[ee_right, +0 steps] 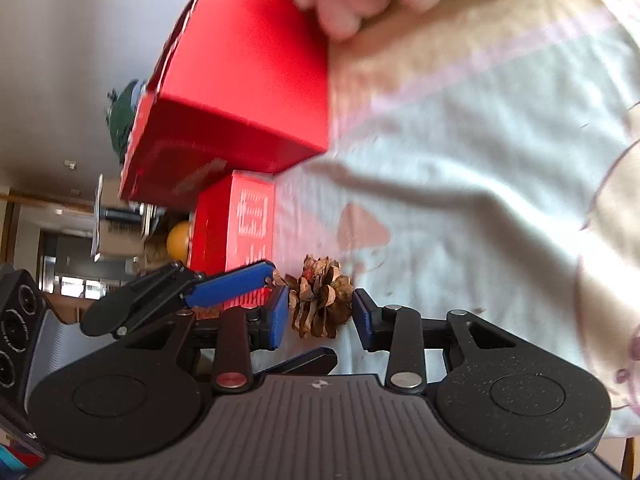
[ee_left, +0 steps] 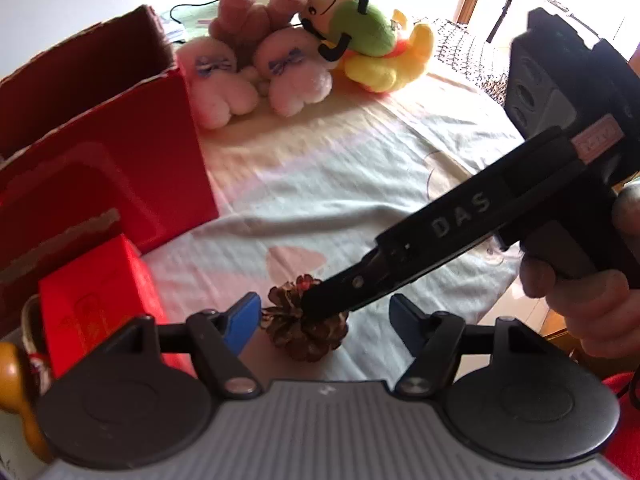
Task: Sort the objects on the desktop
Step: 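Move the right gripper to the pine cone and close on it, then lift the pine cone with the right gripper and carry it into the box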
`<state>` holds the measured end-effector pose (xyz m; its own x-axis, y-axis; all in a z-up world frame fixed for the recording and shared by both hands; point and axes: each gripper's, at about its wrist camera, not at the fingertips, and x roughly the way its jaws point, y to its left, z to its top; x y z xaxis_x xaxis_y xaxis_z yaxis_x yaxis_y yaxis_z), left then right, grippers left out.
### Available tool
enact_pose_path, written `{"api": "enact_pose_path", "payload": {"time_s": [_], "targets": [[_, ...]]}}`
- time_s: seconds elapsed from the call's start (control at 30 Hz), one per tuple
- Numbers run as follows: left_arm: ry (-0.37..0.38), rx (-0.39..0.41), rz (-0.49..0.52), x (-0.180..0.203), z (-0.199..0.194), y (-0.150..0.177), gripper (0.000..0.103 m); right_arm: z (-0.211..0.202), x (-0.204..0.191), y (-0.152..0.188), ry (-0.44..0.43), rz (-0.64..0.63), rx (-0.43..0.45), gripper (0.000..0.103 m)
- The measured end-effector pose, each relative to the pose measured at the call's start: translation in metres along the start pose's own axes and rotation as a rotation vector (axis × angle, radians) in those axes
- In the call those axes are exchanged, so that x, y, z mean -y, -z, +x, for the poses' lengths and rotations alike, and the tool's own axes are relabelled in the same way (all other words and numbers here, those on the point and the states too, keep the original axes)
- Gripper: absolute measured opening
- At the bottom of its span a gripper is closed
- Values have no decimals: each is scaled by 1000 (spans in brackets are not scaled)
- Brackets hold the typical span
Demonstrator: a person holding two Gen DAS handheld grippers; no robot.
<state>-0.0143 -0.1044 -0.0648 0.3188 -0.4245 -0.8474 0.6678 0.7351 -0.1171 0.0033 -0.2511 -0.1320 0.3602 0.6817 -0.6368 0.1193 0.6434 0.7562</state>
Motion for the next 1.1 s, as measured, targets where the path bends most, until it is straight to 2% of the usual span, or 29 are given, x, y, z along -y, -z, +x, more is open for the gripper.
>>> {"api": "enact_pose_path", "payload": {"time_s": [0.17, 0.3, 0.5, 0.63, 0.77, 0.93, 1.1], "targets": [[-13, -44, -20, -7, 10, -1, 70, -8, 10, -4, 2, 38, 36, 38], [27, -87, -56, -13, 20, -1, 70, -6, 12, -3, -9, 47, 34, 38], [20, -61, -20, -5, 24, -11, 64, -2, 10, -4, -12, 56, 23, 36], [41, -47, -11, -6, 20, -16, 64, -7, 5, -4, 10, 47, 41, 34], [69, -16, -10, -7, 10, -25, 64, -21, -4, -7, 19, 35, 69, 34], [91, 71, 3, -9, -18, -47, 65, -44, -29, -15, 15, -5, 130, 34], [63, 182, 64, -12, -55, -75, 65, -67, -68, -33, 6, -85, 210, 34]]}}
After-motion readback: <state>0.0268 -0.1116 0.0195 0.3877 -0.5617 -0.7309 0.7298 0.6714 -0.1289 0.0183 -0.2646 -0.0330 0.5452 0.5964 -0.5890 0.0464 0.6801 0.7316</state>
